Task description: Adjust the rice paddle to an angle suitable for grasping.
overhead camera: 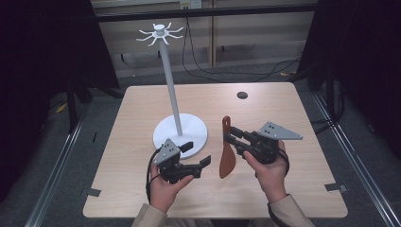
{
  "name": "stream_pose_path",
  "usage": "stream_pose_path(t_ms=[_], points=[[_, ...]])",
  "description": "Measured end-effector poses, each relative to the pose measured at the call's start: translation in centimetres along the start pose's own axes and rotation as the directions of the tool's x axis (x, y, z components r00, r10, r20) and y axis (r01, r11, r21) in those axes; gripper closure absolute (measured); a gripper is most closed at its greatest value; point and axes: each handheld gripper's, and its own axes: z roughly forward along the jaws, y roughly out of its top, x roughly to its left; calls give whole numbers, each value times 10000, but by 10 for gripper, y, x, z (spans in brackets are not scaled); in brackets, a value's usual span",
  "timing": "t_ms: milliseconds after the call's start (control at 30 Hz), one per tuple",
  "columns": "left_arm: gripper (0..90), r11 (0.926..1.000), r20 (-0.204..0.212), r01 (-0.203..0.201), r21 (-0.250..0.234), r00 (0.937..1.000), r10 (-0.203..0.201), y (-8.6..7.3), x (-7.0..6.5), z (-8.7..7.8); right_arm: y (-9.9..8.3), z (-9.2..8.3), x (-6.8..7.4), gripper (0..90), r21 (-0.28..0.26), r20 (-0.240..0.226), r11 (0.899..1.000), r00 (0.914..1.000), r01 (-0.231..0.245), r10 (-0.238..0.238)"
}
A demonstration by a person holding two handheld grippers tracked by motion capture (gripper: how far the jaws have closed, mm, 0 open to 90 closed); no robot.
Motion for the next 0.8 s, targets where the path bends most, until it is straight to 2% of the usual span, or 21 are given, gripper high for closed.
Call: stream_pose_path(t_ms=[100,167,267,333,400,433,467,567,600,700,800], points=[[202,9998,67,-77,-161,9999,78,3,-4,4,2,1,2,672,21,-58,9999,9999,126,-126],[270,9995,320,82,-309,9995,-72,5,-7,8,4,3,5,672,4,-104,10000,9999,70,-70],[309,9993,625,-134,-358,9979,156,9,-12,14,4,5,7,672,-6,-147,10000,9999,83,-83],[345,9991,691,-166,-395,9974,193,12,-15,17,4,6,9,672,-42,-176,10000,9998,66,-67],[427,9988,754,-128,-466,9970,163,15,-17,18,5,7,11,672,-41,-189,10000,9998,88,-89],[435,9988,658,-187,-450,9976,217,16,-18,18,5,7,12,672,2,-200,9999,9997,131,-131],[456,9987,807,-134,-498,9966,174,17,-18,18,5,8,12,672,24,-230,9999,9997,117,-116],[583,9989,783,-277,-373,9965,305,20,-19,19,4,10,15,672,-20,-279,9999,9996,99,-100],[583,9991,803,-195,-365,9965,223,21,-20,20,4,10,15,672,-20,-279,9999,9996,99,-100],[675,9993,933,-220,-313,9953,248,23,-20,20,4,12,18,672,61,-320,9996,9991,265,-263],[700,9994,913,-207,-285,9956,232,24,-20,22,4,12,19,672,61,-356,9999,9992,159,-157]])
